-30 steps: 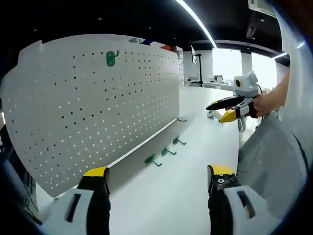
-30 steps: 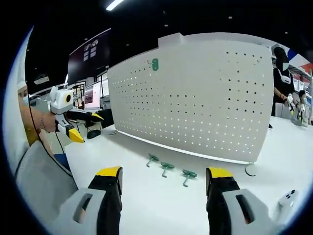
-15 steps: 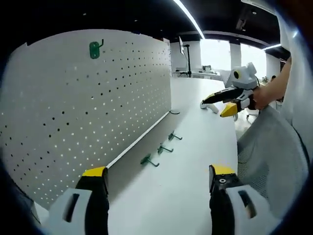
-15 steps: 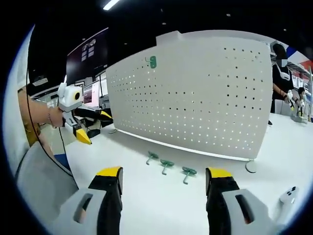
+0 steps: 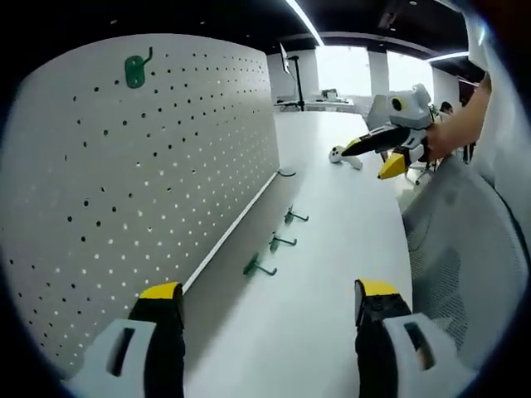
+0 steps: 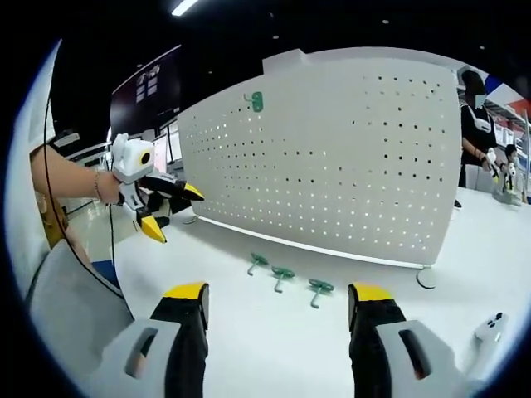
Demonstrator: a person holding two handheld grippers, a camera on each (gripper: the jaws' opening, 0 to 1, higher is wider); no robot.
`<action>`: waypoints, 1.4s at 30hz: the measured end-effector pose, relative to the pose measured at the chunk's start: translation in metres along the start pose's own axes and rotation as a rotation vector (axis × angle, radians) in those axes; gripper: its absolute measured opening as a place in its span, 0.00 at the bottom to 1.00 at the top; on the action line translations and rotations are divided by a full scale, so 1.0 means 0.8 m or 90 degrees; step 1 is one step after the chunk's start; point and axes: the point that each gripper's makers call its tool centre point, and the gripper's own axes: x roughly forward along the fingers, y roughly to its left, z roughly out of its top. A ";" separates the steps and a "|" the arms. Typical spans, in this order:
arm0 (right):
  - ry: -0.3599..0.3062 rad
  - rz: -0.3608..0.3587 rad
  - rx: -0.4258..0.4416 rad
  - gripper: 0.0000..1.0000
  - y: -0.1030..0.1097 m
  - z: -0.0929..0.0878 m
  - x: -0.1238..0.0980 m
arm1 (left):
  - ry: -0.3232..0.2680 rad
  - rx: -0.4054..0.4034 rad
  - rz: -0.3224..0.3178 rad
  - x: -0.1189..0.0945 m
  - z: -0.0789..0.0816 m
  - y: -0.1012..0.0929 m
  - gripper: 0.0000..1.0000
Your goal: Insert the hook assembly into the mounting plate slot until the hook locks in place.
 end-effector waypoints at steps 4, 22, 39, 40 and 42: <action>0.006 0.003 0.000 0.66 0.001 -0.003 0.001 | 0.019 0.029 -0.008 0.005 -0.003 0.009 0.87; 0.015 0.011 -0.011 0.68 0.005 -0.006 0.003 | 0.081 0.099 -0.075 0.039 -0.007 0.022 0.88; 0.018 0.020 -0.015 0.70 0.011 -0.007 0.006 | 0.139 0.162 -0.151 0.077 -0.011 0.018 0.89; 0.017 0.020 -0.013 0.70 0.011 -0.007 0.006 | 0.142 0.165 -0.156 0.079 -0.012 0.017 0.89; 0.016 0.019 -0.012 0.70 0.010 -0.007 0.005 | 0.147 0.170 -0.165 0.083 -0.012 0.015 0.89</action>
